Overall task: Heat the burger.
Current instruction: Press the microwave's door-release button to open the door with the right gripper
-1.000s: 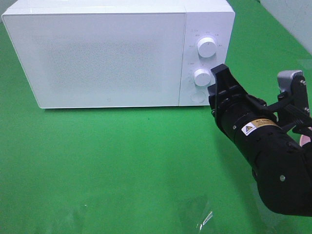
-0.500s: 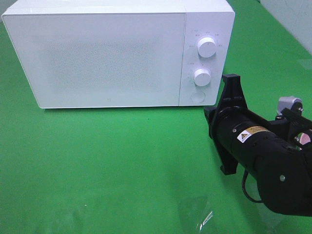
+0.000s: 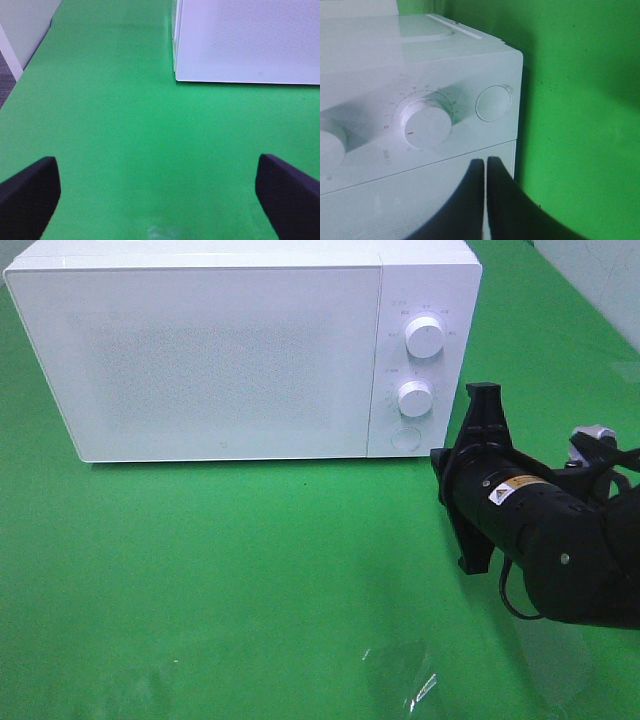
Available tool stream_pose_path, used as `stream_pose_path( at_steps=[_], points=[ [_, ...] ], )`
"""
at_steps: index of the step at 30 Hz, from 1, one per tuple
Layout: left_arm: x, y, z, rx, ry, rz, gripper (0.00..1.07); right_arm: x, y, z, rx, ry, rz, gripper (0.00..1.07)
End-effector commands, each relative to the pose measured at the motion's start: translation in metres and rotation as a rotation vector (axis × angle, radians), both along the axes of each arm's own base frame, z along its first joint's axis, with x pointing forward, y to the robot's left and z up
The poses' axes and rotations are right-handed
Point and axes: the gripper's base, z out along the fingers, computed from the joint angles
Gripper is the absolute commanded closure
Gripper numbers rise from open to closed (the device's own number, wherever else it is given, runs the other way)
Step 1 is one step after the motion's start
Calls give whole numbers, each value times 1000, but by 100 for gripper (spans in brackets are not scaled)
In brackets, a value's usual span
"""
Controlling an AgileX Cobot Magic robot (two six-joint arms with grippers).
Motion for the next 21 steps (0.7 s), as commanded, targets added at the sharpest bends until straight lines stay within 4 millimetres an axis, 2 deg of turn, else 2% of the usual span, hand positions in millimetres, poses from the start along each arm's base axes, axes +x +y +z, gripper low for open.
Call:
stream_pose_path(
  at_steps=[1, 2, 10, 14, 17, 21],
  points=[
    [-2, -1, 0, -10, -25, -1, 9, 9, 3, -1, 25, -9, 21, 107],
    [-2, -1, 0, -10, -25, -1, 9, 18, 5, -4, 26, -14, 34, 107],
    [-2, -1, 0, -9, -25, 0, 9, 43, 6, -16, 23, -21, 25, 107],
    [-2, -1, 0, -9, -25, 0, 9, 64, 4, -25, 16, -27, 23, 107],
    [-2, -1, 0, -9, -25, 0, 9, 66, 3, -25, 17, -31, 20, 107],
    [-2, -1, 0, -8, -25, -1, 9, 75, 6, -36, 29, -3, 18, 107]
  ],
)
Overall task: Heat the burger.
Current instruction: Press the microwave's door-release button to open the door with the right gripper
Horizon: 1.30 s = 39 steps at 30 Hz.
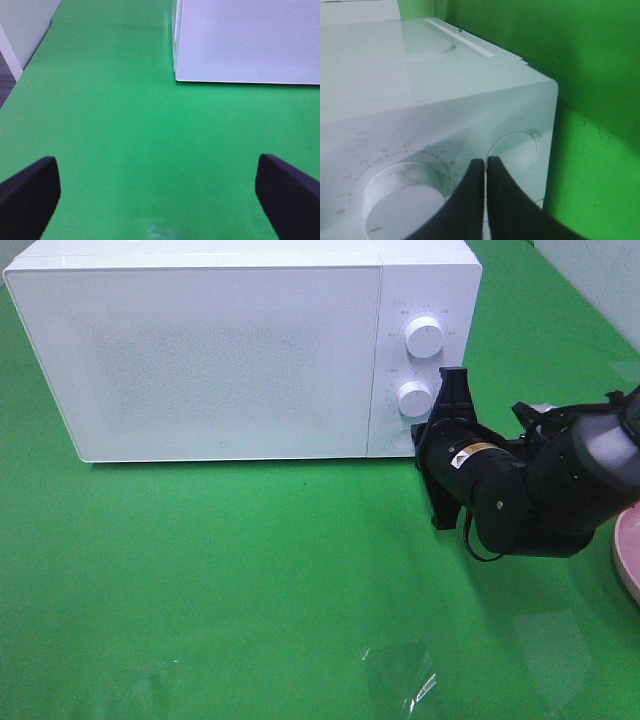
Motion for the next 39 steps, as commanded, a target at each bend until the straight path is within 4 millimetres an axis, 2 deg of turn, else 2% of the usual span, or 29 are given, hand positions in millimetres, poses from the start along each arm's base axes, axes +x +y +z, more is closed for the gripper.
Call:
stream_pose_path(
  at_steps=[1, 11, 17, 30, 39],
  points=[
    [-2, -1, 0, -8, -25, -1, 9, 4, 2, -5, 8, 19, 11, 107],
    [-2, -1, 0, -9, -25, 0, 9, 12, 6, -18, 14, 23, 2, 107],
    [-2, -1, 0, -9, -25, 0, 9, 17, 7, -14, -8, -38, -12, 107],
    [-2, -1, 0, -8, -25, -1, 9, 18, 3, -16, -27, -25, -57, 107],
    [-2, -1, 0, -8, -25, -1, 9, 28, 5, -12, -30, -95, -84, 107]
  ],
)
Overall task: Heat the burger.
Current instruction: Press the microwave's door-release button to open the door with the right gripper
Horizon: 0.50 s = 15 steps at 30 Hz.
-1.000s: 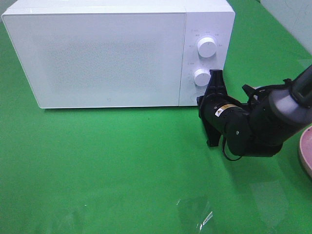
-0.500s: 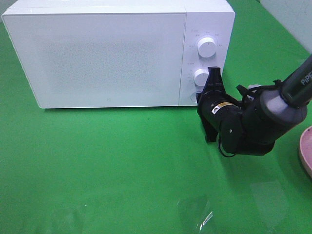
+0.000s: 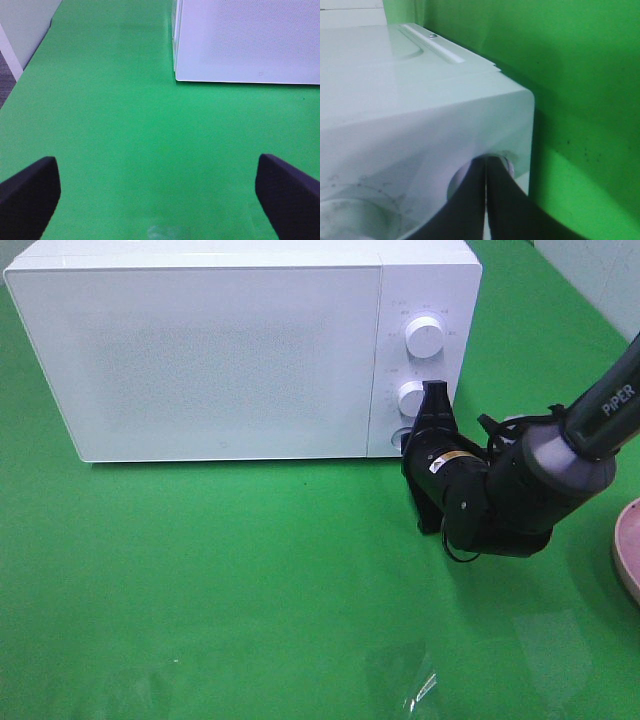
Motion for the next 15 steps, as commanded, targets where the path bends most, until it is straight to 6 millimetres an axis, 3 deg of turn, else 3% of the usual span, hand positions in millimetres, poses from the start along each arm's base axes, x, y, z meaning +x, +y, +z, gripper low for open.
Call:
stream_pose_path(
  at_steps=[1, 15],
  points=[
    [-2, -1, 0, -8, -25, -1, 9, 9, -2, 13, -14, -118, -30, 107],
    [-2, -1, 0, -8, -25, -1, 9, 15, -2, 27, -3, -264, -61, 107]
  ],
)
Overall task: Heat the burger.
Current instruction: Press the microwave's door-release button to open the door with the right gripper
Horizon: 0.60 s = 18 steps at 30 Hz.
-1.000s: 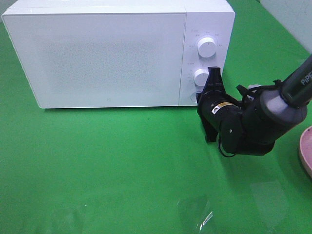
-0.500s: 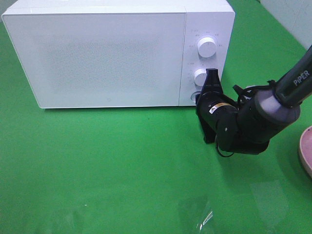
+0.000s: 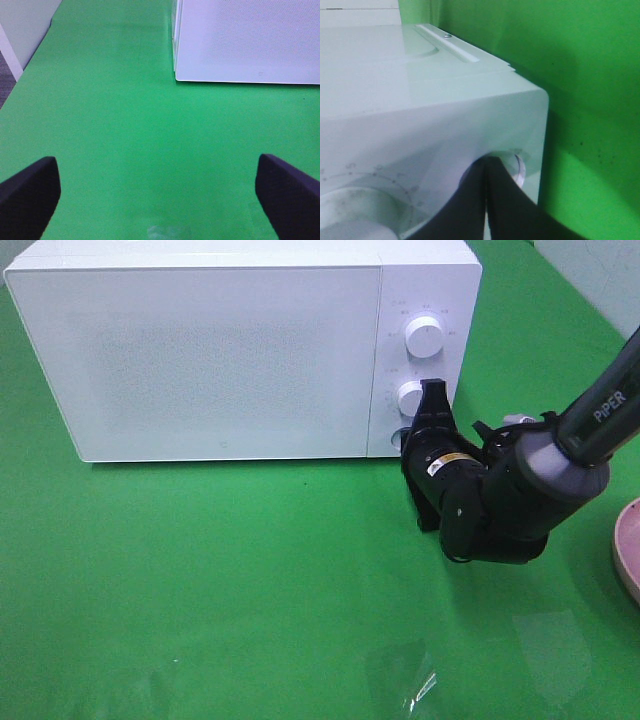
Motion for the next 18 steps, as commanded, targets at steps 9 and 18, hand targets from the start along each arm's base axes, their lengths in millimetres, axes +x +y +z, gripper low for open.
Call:
stream_pose_path(
  at_steps=[9, 18],
  points=[
    [-2, -1, 0, -9, -25, 0, 9, 33, 0, 31, 26, -293, -79, 107],
    [-2, -1, 0, -9, -25, 0, 9, 43, -5, 39, 6, -332, -78, 107]
  ],
)
